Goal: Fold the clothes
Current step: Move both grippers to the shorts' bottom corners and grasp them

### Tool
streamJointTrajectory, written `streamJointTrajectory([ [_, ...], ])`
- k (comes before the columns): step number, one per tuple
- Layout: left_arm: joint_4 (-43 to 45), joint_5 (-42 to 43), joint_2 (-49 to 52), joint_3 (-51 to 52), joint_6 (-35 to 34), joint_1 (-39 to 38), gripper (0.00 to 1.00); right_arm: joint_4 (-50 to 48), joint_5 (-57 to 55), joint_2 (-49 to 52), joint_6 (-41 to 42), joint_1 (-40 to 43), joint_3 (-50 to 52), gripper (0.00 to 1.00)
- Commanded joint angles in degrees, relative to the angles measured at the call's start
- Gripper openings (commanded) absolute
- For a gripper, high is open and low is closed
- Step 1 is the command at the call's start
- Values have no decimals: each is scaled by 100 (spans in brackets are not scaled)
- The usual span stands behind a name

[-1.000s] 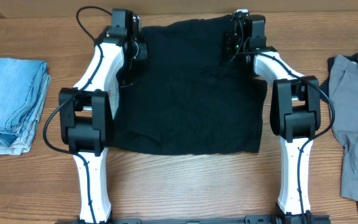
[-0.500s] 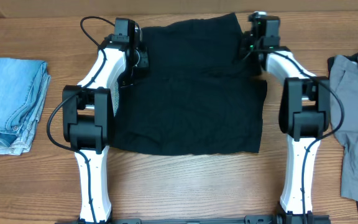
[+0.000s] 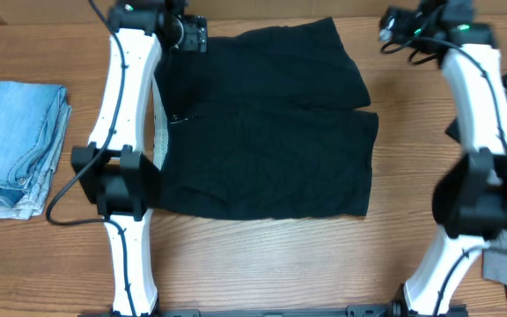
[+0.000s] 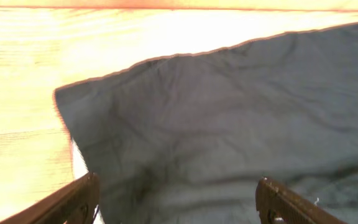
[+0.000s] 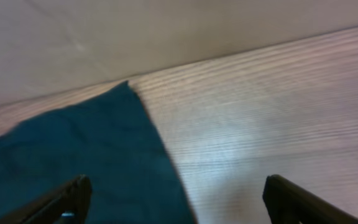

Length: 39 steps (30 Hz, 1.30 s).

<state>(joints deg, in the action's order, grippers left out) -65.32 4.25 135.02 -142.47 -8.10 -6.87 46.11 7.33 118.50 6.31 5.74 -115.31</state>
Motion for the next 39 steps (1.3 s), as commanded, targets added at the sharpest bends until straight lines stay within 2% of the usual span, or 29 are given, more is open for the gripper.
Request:
streamJointTrajectory([
  [1, -811, -24, -772, -352, -284, 24, 86, 863, 46, -699, 570, 188, -96, 96],
  [5, -1834, -584, -1620, -352, -741, 50, 88, 1827, 396, -1165, 603, 341, -96, 98],
  [11, -3150, -697, -2804, -313, -1027, 46, 89, 3862, 389, -1211, 697, 356, -92, 100],
  [16, -3147, -619, -3307, 1060, -1165, 42, 92, 4983, 382, -1211, 872, 354, 9, 100],
  [20, -3027, -809, -3901, 2868, -1329, 42, 93, 5093, 382, -1622, 872, 354, 737, 100],
  [22, -2577, -785, -4492, 3956, -1429, 44, 94, 4903, 380, -2212, 879, 354, 1698, 100],
  [25, -1829, -763, -5180, 5375, -1491, 44, 100, 3945, 726, -3303, 1165, 354, 3501, 100],
  [28, -636, -713, -5296, 6994, -1561, 48, 100, 2962, 1036, -3847, 1178, 354, 5112, 100],
  [31, 455, -717, -5296, 8015, -1685, 52, 100, 2258, 1084, -3810, 1338, 354, 6096, 100],
  [34, 1043, -723, -5294, 8494, -1770, 125, 100, 1434, 1106, -3810, 1351, 354, 6804, 100],
  [39, 1810, -715, -5265, 9119, -1768, 577, 100, 393, 1556, -3807, 1349, 321, 7418, 100],
])
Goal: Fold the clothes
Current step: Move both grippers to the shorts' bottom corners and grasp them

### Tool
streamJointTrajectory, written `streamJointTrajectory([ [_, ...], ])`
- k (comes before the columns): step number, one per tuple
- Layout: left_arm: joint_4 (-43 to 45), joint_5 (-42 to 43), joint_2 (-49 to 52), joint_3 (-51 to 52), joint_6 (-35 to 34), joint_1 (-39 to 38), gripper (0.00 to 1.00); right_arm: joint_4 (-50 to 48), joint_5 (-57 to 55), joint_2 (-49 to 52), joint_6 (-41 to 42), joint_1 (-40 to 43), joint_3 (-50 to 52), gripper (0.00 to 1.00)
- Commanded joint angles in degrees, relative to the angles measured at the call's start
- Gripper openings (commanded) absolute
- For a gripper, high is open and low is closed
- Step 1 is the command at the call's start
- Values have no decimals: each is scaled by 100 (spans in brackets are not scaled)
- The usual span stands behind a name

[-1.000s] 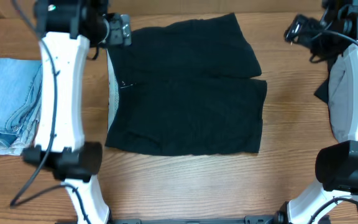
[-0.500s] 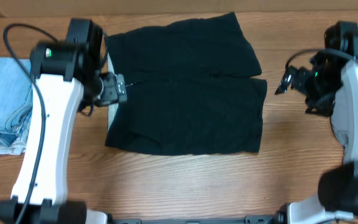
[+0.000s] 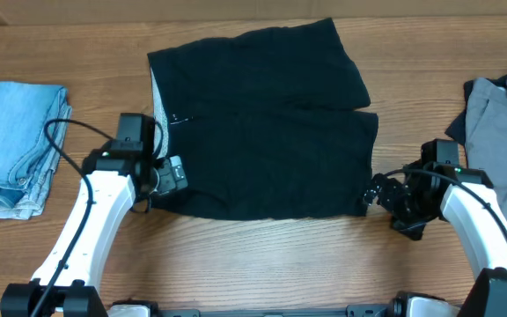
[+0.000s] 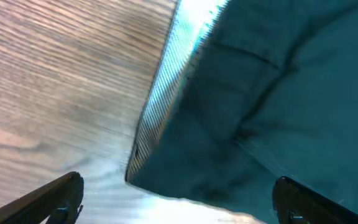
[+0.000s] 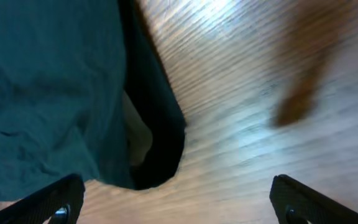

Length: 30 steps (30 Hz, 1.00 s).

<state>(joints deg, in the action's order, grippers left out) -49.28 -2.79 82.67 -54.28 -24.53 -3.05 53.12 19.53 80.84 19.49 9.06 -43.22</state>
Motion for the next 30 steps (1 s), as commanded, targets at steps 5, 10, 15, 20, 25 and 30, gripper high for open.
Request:
streamJointTrajectory([
  [5, 573, 433, -26, 444, -122, 356, 100, -737, 605, -35, 136, -280, 280, 97],
  [10, 608, 560, -24, 525, -125, 356, 100, -1161, 588, 103, 627, -358, 535, 95],
  [15, 557, 562, -17, 629, -234, 356, 100, -1410, 588, 514, 603, -358, 682, 94],
  [20, 586, 553, -11, 848, -446, 356, 100, -1563, 595, 557, 584, -358, 684, 86],
  [25, 977, 553, 15, 1266, -984, 356, 100, -1753, 608, 557, 581, -358, 684, 78],
  [30, 1029, 557, 15, 1290, -1043, 356, 61, -1797, 608, 557, 564, -358, 684, 36],
])
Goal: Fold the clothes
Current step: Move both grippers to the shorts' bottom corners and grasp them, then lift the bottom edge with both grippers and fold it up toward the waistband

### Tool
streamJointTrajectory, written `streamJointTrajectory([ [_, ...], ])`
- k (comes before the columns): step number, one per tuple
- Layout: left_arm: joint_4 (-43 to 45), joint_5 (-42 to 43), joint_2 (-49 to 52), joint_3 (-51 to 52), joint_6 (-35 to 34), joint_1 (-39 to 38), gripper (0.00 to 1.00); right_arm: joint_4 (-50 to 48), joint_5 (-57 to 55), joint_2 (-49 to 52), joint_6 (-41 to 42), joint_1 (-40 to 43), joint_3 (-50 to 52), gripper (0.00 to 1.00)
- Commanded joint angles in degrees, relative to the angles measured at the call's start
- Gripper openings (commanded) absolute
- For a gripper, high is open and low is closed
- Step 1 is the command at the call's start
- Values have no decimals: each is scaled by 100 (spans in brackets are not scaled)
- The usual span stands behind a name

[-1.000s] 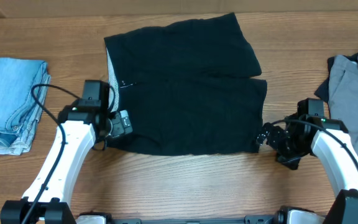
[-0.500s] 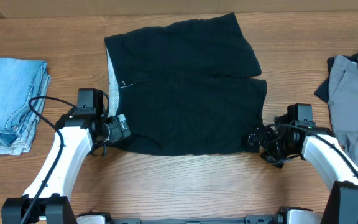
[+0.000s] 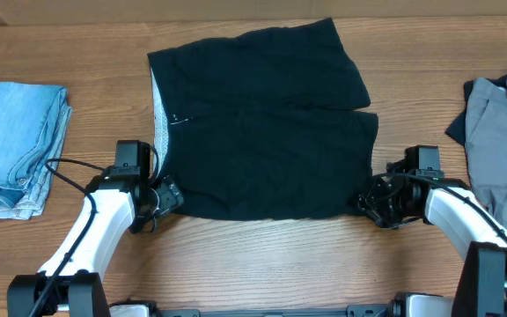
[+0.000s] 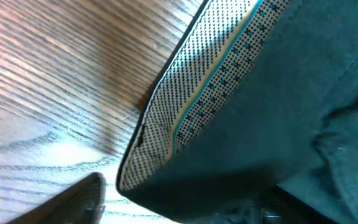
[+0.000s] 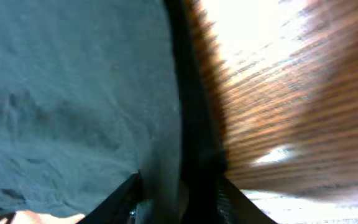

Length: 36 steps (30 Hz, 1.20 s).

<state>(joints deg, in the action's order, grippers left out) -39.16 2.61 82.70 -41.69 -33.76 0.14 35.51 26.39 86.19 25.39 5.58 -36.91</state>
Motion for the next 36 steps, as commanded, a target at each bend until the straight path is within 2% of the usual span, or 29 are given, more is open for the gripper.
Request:
streamJointTrajectory([
  [1, 20, 15, 13, 31, -118, 37, 51, -37, -72, 20, -24, -11, 52, 36],
  [3, 22, 13, 13, 31, -118, 39, 30, -37, -55, 20, -24, -11, 52, 34],
  [4, 24, 13, 13, 28, -116, 37, 12, -37, -52, 20, -24, -11, 52, 32],
  [5, 24, -7, 13, 28, -116, 39, 4, -52, -31, 20, -26, -11, 52, 28],
  [8, 42, 2, 11, -28, -92, 37, 4, -52, -33, 20, -26, -11, 15, 7],
  [9, -9, 24, 11, -107, -92, 37, 4, -35, -33, 20, -28, -11, -33, 4],
  [14, -721, 42, 11, -623, -46, 37, 4, 584, -37, 17, -146, -11, -640, 4],
  [16, -811, 223, 11, -730, 315, 37, 4, 977, -304, 17, -238, -11, -1005, 4],
  [21, -1360, 455, 0, -894, 341, 37, 4, 2085, -542, -9, -334, -11, -1799, 4],
  [24, -1513, 501, -90, -896, 431, 26, 4, 2518, -839, -369, -332, -11, -1987, 4],
  [30, -2269, 723, -1408, -896, 76, 24, 4, 3128, -835, -1318, -306, -11, -1987, 4],
  [36, -3211, 1091, -2463, -1255, -118, 22, 4, 3814, -811, -1373, -306, -11, -1996, 4],
])
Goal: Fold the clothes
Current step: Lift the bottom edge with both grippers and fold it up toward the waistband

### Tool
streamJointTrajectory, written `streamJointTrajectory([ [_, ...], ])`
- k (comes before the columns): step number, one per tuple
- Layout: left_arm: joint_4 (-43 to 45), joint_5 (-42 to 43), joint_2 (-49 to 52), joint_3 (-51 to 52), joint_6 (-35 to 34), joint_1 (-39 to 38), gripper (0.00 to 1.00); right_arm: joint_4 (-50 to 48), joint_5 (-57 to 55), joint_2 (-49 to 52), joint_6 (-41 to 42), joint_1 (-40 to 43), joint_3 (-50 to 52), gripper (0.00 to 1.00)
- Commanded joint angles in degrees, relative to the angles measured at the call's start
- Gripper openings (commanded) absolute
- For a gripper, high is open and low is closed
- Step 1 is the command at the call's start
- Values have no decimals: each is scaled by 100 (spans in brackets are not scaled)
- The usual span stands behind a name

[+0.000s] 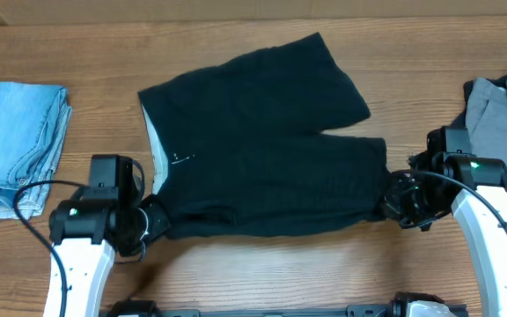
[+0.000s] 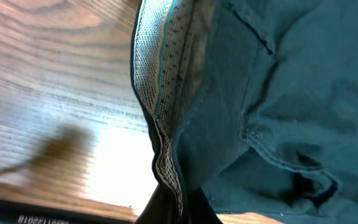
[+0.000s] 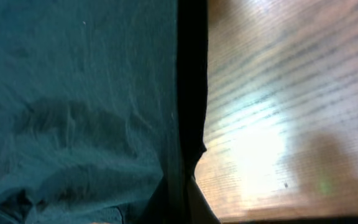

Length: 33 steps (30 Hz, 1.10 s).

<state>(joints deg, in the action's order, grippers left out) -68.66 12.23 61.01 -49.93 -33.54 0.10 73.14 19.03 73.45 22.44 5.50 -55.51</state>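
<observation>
Black shorts (image 1: 262,150) lie spread on the wooden table, waistband to the left, legs to the right. My left gripper (image 1: 148,220) is shut on the near left corner at the patterned waistband (image 2: 160,93), which hangs raised off the wood. At the near right, my right gripper (image 1: 396,201) is shut on the hem of the near leg (image 3: 188,106), also lifted. In both wrist views the fingertips are buried in black cloth, so the pads are hidden.
A folded light-blue denim stack (image 1: 16,145) sits at the left edge. Grey clothing (image 1: 500,123) is piled at the right edge, close behind my right arm. Bare wood (image 1: 262,273) runs along the front.
Both grippers have shut on the shorts' near corners and lifted them. The garment has shifted and skewed, its near edge raised and the right hem pulled further right.
First both grippers were open at the far corners of the flat shorts. Then they stood open beside the near corners, left at the waistband, right at the leg hem. They closed in on those corners, and now they hold them off the table.
</observation>
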Motion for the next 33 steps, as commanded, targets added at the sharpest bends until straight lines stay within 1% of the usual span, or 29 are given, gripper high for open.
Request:
streamJointTrajectory([
  [1, -348, 85, -308, -623, -140, 26, 4, 50, -72, -96, -11, -2, -197, 4],
  [5, -72, -483, -258, -1134, -170, 31, 4, -46, -101, -76, -13, -2, -1010, 4],
  [8, 221, -540, -31, -1154, -179, 31, 4, -326, -98, 81, -11, -2, -1340, 4],
  [10, 358, -636, 177, -1161, -162, 31, 4, -446, -72, 393, -52, -2, -1346, 4],
  [11, 442, -675, 284, -1165, -157, 31, 4, -581, 63, 573, -251, -2, -1349, 4],
  [13, 719, -796, 566, -1165, -114, 31, 4, -944, 142, 1069, -299, -4, -1443, 4],
  [15, 896, -1088, 850, -1165, -114, 31, 4, -1165, 140, 1362, -295, -4, -1563, 4],
  [18, 1080, -1158, 1320, -1163, -4, 31, 4, -1335, 120, 1622, -295, -4, -1574, 4],
  [22, 1530, -1167, 1967, -1163, 61, 31, 4, -1652, 42, 1694, -299, -20, -1574, 4],
  [25, 1624, -1377, 2194, -1163, 81, 31, 4, -1799, -61, 1711, -391, -105, -1572, 4],
  [28, 1670, -1436, 2326, -1163, 127, 31, 4, -2131, -238, 1711, -446, -455, -1572, 4],
  [31, 1757, -1436, 2369, -1163, 140, 31, 4, -2212, -782, 1714, -367, -850, -1572, 4],
  [33, 1794, -1436, 2376, -1163, 140, 31, 4, -2208, -918, 1727, -291, -907, -1569, 4],
])
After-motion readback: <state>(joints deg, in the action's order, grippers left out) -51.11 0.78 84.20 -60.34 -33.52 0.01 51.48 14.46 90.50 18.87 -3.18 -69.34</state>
